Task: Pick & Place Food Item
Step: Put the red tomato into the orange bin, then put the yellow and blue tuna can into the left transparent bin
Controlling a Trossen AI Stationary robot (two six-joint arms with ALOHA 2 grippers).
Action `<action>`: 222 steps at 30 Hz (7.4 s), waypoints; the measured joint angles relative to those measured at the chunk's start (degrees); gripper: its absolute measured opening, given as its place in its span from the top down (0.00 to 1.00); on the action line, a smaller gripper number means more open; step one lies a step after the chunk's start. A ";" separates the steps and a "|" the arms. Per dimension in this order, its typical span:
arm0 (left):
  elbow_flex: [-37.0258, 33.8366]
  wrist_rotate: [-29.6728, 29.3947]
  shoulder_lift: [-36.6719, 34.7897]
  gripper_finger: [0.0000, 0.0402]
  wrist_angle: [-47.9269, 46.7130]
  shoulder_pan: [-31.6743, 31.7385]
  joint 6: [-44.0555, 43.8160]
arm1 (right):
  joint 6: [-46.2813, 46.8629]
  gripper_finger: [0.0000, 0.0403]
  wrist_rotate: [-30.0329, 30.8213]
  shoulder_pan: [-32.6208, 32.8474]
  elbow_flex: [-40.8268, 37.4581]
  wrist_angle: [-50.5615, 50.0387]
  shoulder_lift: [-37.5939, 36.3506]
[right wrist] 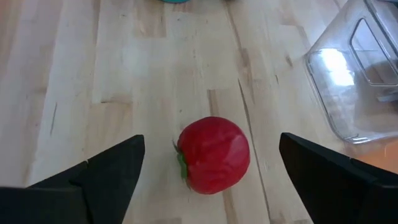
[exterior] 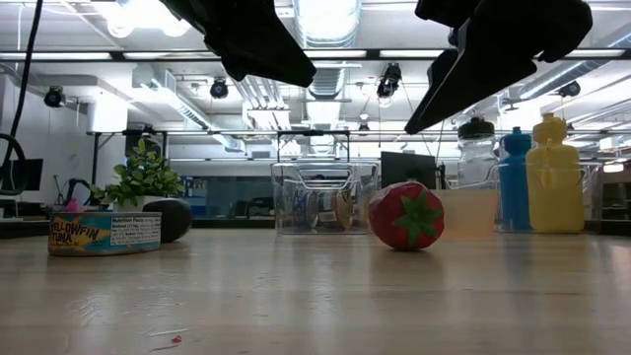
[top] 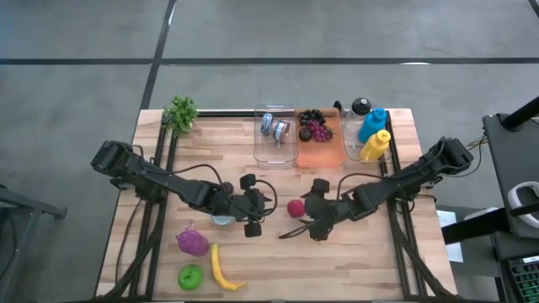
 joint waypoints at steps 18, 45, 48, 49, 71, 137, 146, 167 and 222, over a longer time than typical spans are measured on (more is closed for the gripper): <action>0.00 0.00 0.00 0.69 0.00 0.00 -0.02 | -4.78 0.06 -1.24 -0.12 -2.60 5.66 0.00; -0.02 0.00 0.00 0.69 0.00 0.00 -0.02 | -12.19 0.06 -15.32 -9.55 -14.56 26.36 -0.01; -0.02 0.00 0.00 0.69 0.00 0.02 0.00 | -12.22 0.06 -18.45 -10.93 -16.22 29.93 -0.02; -0.02 0.00 0.00 0.69 0.00 0.00 0.00 | -12.24 0.06 -19.10 -11.27 -16.67 30.88 -0.02; -0.02 0.00 0.00 0.68 0.00 0.00 0.00 | -14.60 0.06 -23.26 -13.49 -18.08 38.76 9.34; -0.02 -0.02 0.00 0.68 0.00 0.02 0.00 | -2.46 0.41 8.21 -24.77 -16.31 29.14 -11.82; -0.02 -0.02 0.00 0.68 0.00 0.02 0.00 | 3.94 0.41 7.45 -36.58 -16.48 20.02 -9.73; -0.02 -0.02 0.00 0.68 0.00 0.02 -0.01 | 6.86 0.39 1.46 -44.59 -16.63 18.76 -3.85; -0.02 -0.02 0.00 0.68 0.11 0.02 0.00 | -4.26 0.16 1.42 -22.62 -16.10 17.85 -23.06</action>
